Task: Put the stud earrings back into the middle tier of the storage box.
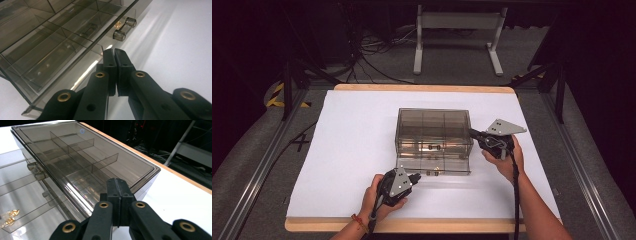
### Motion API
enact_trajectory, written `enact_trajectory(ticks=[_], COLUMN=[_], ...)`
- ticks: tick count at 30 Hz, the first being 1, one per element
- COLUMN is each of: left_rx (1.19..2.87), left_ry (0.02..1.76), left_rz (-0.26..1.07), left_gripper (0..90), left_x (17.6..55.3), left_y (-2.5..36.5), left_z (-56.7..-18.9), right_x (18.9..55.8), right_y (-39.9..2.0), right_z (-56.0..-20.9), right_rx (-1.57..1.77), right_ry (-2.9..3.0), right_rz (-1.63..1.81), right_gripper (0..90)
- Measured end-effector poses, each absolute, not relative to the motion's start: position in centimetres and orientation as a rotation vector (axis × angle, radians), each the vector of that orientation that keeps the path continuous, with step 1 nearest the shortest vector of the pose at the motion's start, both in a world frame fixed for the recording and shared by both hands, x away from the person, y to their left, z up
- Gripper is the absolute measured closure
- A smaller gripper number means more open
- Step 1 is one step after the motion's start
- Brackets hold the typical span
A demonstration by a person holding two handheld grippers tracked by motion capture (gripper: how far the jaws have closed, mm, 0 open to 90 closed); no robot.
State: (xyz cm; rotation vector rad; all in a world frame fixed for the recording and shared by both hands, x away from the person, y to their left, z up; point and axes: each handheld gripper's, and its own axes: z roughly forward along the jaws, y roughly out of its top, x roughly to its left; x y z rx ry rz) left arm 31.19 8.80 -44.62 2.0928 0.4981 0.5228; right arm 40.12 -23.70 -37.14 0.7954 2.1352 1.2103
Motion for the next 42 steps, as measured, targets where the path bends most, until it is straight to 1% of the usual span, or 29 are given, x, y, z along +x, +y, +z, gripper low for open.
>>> enact_trajectory(ticks=[5, 13, 24, 34, 42], left_rx=[2.102, 2.114, 2.082, 2.103, 2.09], left_ry=[0.502, 0.496, 0.517, 0.515, 0.526], left_rz=[0.524, 0.553, 0.561, 0.584, 0.588], left_gripper=[89.7, 89.9, 89.9, 89.9, 89.9], left_x=[31.4, 31.4, 32.0, 32.9, 33.5], left_y=[8.4, 7.2, 6.3, 6.4, 6.0], left_z=[-44.6, -44.7, -44.5, -44.7, -44.6], right_x=[39.9, 40.0, 40.0, 39.9, 39.9], right_y=[-23.6, -23.7, -23.7, -23.7, -23.7], right_z=[-37.2, -37.3, -37.4, -37.4, -37.4], right_rx=[0.794, 0.805, 0.821, 0.814, 0.81], right_ry=[2.12, 2.12, 2.111, 2.107, 2.107], right_rz=[1.202, 1.221, 1.239, 1.231, 1.227], right_gripper=[90.0, 90.0, 90.0, 90.0, 90.0])
